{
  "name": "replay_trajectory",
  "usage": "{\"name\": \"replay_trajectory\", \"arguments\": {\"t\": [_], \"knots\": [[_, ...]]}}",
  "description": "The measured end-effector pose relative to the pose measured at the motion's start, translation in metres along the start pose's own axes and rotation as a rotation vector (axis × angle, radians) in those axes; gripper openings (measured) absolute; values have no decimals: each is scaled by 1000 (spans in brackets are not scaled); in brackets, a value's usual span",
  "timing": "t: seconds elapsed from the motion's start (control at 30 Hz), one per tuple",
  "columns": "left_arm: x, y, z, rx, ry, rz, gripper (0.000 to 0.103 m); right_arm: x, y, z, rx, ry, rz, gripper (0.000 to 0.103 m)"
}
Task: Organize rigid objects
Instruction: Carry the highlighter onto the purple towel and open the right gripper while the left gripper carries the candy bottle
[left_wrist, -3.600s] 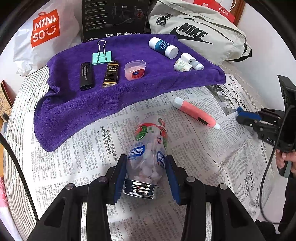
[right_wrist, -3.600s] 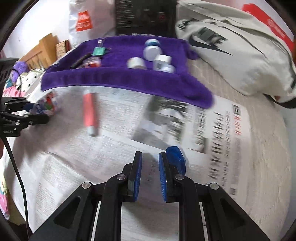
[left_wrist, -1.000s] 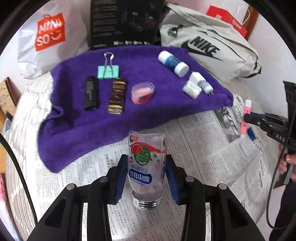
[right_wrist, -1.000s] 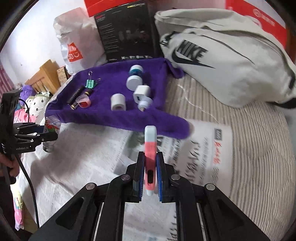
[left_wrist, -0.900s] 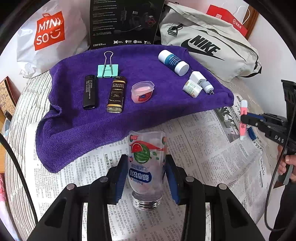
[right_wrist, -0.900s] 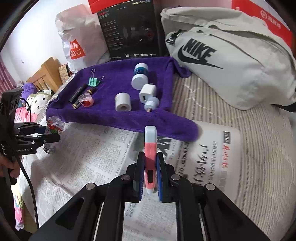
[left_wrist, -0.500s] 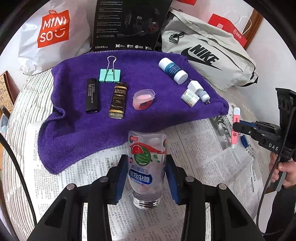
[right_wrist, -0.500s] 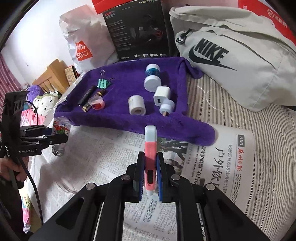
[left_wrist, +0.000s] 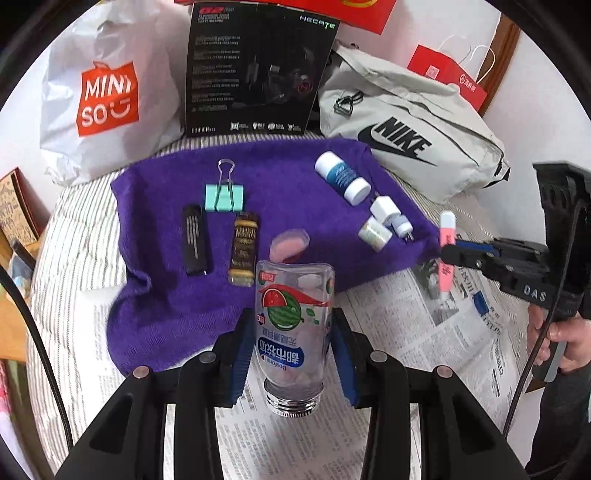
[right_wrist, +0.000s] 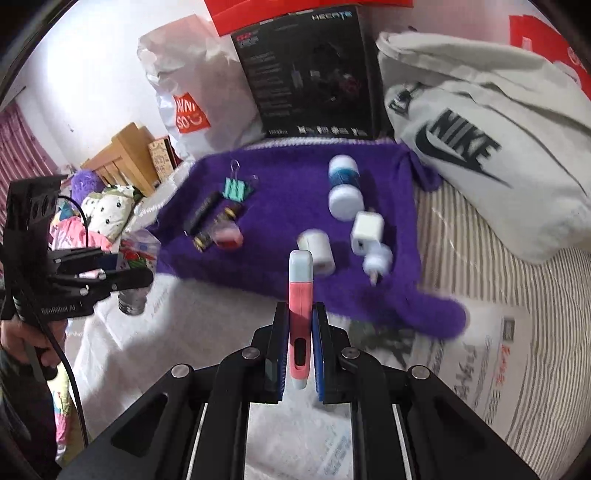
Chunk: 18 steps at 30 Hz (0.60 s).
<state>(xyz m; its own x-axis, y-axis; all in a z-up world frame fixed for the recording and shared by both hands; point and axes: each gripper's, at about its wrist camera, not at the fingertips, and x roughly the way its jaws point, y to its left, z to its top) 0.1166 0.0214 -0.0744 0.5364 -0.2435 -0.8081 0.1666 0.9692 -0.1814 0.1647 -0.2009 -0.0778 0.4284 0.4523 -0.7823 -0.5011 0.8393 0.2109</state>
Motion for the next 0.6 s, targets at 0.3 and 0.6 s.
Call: {"name": "replay_trajectory", "arguments": {"t": [0.3,0.6], "knots": [[1,15,21,-5,-12,7,38,41,16,65,-29,14,-6,12],[9,34,28,-20,-4,1,38,98,22,99,-52,93,-68,12]]}}
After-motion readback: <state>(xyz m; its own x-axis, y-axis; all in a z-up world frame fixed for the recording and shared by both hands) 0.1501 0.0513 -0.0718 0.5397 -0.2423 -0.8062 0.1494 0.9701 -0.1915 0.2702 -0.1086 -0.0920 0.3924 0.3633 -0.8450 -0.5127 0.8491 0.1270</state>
